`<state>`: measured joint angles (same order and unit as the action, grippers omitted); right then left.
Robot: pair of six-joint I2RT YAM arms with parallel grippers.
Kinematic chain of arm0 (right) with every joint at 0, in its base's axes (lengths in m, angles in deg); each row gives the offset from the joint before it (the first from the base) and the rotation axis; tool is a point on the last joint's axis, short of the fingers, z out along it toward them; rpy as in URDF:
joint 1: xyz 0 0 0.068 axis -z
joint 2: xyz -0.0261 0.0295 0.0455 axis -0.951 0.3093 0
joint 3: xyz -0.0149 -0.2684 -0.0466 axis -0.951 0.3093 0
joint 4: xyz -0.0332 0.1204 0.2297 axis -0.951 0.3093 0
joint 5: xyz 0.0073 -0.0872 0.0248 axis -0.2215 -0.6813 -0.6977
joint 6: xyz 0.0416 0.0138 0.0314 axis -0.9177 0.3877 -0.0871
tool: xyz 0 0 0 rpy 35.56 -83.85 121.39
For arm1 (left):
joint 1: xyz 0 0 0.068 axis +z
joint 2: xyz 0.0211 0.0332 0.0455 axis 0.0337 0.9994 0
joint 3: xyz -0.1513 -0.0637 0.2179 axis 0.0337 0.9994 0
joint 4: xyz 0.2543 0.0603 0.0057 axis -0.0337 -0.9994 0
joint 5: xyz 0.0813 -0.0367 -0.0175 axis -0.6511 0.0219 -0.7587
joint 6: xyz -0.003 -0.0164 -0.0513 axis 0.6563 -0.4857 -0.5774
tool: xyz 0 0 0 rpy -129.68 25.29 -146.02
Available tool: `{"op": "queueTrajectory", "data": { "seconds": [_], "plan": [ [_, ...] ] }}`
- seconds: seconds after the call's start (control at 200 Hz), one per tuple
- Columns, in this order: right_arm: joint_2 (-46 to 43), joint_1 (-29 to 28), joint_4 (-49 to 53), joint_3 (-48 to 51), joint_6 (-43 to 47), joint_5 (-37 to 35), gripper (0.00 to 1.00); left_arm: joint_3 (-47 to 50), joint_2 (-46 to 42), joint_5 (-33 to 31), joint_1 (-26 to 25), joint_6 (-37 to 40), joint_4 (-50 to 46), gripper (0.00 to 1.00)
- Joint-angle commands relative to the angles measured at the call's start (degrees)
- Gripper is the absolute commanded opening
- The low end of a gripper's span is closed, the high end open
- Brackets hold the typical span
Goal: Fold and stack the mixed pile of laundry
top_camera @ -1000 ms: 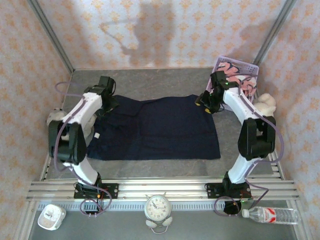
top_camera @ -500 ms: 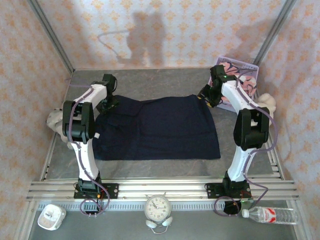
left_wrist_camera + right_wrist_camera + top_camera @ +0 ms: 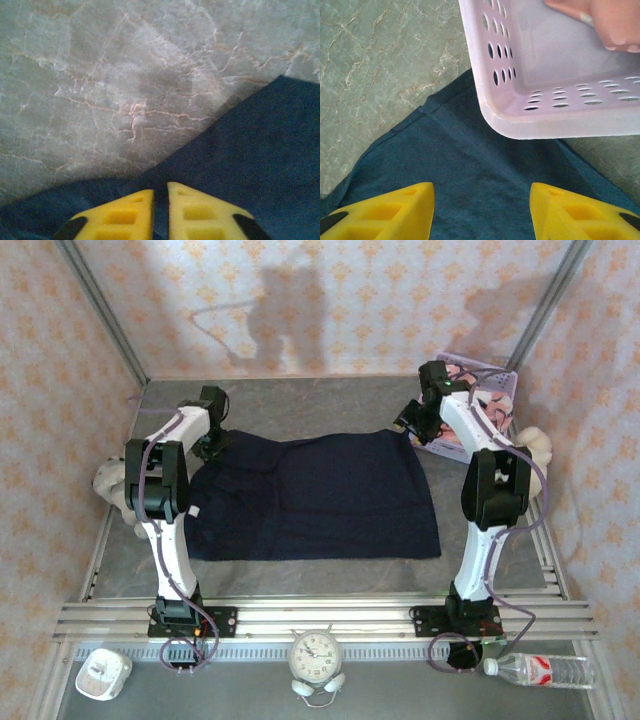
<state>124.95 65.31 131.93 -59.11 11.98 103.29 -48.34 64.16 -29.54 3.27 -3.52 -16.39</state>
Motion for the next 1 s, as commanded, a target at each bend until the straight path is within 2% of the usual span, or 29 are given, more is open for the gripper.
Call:
{"op": "queueTrajectory", "data": {
  "seconds": [0.0,0.265,0.48,0.51,0.58,0.63,0.781,0.996],
  "plan": [
    [1.3,0.4,2.2,-2.6,0.2,-2.3,0.53,-2.4,0.8,-0.7,0.1,0.7,-1.5,0.00],
    [3.2,0.4,1.1,-5.0,0.5,-0.8,0.53,-5.6,-2.6,0.2,0.3,2.7,-5.6,0.00],
    [4.1,-0.1,-0.5,-4.4,-0.2,0.1,0.52,-2.4,-3.8,1.0,0.5,3.1,-4.4,0.00],
    [4.1,-0.1,-0.5,-4.2,-0.2,0.3,0.52,-2.1,-3.4,1.3,0.5,3.2,-4.1,0.08],
    [4.2,-0.1,-0.5,-4.0,-0.2,0.5,0.52,-1.2,-2.4,1.6,0.5,3.0,-3.9,0.34],
    [4.1,-0.1,-0.5,-3.6,-0.3,0.6,0.52,-0.3,-1.9,1.5,0.5,2.9,-3.6,0.44],
    [2.8,-0.1,-1.0,-1.5,-0.3,0.3,0.52,2.3,-1.4,-0.3,0.6,2.9,-3.0,0.48],
    [1.7,-0.1,-1.1,0.9,-0.4,0.1,0.52,3.7,-0.7,0.1,1.0,3.6,0.7,0.46]
  ]
}}
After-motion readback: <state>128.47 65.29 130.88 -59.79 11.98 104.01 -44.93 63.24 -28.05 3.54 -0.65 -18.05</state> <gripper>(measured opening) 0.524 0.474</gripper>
